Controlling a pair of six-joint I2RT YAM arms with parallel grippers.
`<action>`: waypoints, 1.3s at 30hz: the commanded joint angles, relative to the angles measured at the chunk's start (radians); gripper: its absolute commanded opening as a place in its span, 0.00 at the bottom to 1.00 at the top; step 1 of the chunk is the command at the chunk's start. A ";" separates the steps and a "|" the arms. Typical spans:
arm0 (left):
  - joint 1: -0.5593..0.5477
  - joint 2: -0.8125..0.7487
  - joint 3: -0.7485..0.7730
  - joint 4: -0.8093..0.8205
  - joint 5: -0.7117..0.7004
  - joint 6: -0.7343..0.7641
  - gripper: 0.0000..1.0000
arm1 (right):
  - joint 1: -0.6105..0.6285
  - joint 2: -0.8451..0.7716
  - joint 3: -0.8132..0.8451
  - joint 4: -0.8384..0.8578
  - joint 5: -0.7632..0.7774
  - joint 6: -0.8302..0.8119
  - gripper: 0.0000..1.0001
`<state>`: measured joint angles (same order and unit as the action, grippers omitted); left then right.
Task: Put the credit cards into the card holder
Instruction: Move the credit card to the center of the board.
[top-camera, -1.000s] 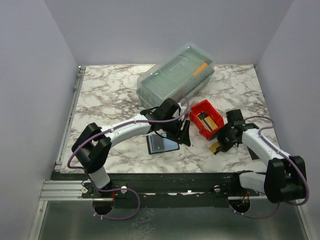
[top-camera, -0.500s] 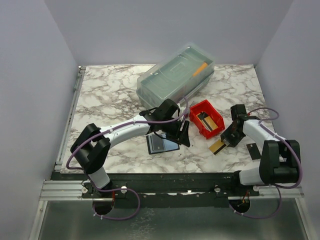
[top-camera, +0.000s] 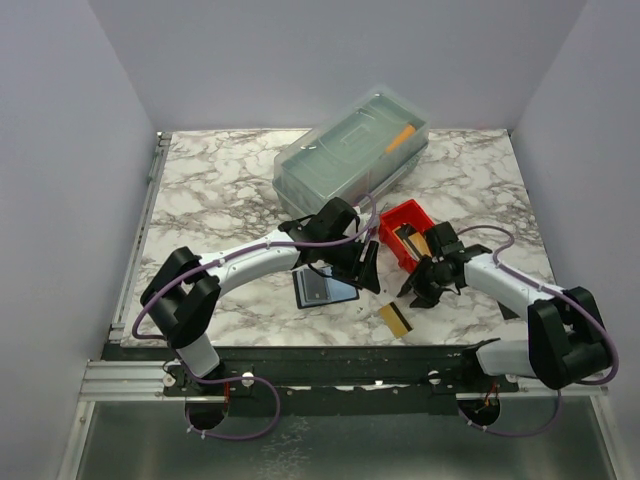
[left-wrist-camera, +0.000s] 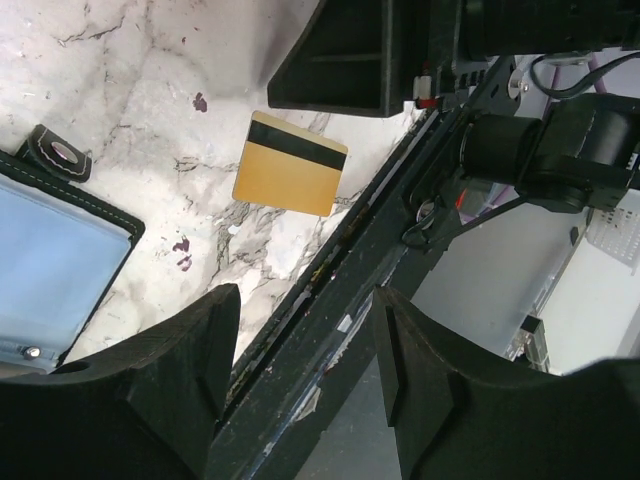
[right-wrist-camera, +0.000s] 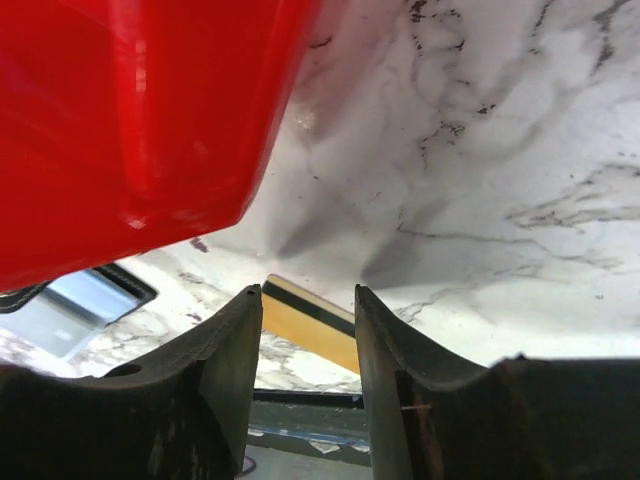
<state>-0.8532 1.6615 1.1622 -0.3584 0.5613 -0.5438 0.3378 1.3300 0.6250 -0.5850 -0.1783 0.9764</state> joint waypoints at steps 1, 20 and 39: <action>-0.006 0.004 0.001 0.022 0.010 -0.012 0.61 | 0.000 -0.077 0.059 -0.083 0.032 0.071 0.46; -0.025 0.200 -0.086 0.206 0.028 -0.189 0.52 | 0.264 -0.064 0.051 -0.353 0.170 0.241 0.27; -0.060 0.253 -0.128 0.354 -0.041 -0.289 0.54 | 0.268 0.050 -0.071 -0.236 0.221 0.318 0.16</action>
<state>-0.8982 1.8904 1.0466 -0.0376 0.5674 -0.8188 0.6003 1.3354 0.6296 -0.8764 -0.0032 1.2648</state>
